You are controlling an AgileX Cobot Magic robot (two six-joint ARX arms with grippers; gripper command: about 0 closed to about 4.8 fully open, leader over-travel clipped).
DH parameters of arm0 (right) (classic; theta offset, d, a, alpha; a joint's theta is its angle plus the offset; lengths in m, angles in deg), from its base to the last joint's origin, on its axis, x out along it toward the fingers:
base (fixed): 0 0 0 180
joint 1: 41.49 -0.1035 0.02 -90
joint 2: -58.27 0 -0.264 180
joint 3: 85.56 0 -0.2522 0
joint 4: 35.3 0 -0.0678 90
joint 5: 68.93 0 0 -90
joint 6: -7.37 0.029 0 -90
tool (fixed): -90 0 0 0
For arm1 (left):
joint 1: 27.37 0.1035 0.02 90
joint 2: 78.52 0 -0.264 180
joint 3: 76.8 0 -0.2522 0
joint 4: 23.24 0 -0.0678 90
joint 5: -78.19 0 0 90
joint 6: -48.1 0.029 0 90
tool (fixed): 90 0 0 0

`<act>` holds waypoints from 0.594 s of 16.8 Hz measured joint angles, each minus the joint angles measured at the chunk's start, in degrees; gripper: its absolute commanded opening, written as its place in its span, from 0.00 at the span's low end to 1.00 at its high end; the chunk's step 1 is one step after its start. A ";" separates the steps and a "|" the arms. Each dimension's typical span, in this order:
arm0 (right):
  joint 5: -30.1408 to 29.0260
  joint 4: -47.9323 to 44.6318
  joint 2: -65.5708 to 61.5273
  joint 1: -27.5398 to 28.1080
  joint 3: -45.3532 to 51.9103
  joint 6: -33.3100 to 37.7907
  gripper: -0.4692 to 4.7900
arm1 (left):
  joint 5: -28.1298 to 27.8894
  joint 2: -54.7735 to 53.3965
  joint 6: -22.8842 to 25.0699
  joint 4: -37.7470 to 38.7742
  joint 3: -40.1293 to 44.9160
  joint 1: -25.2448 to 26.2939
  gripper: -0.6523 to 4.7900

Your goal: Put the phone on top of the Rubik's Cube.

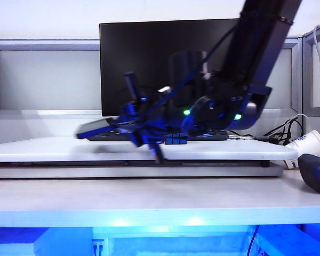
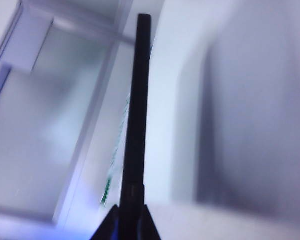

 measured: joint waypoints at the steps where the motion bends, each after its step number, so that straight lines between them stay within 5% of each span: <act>1: 0.02 0.09 0.15 0.90 0.00 0.00 0.08 | -0.02 0.00 0.00 0.00 0.00 0.00 0.12; 10: -0.26 -0.17 3.74 8.72 0.07 -2.56 0.08 | -0.11 0.00 0.00 0.00 0.00 0.00 0.12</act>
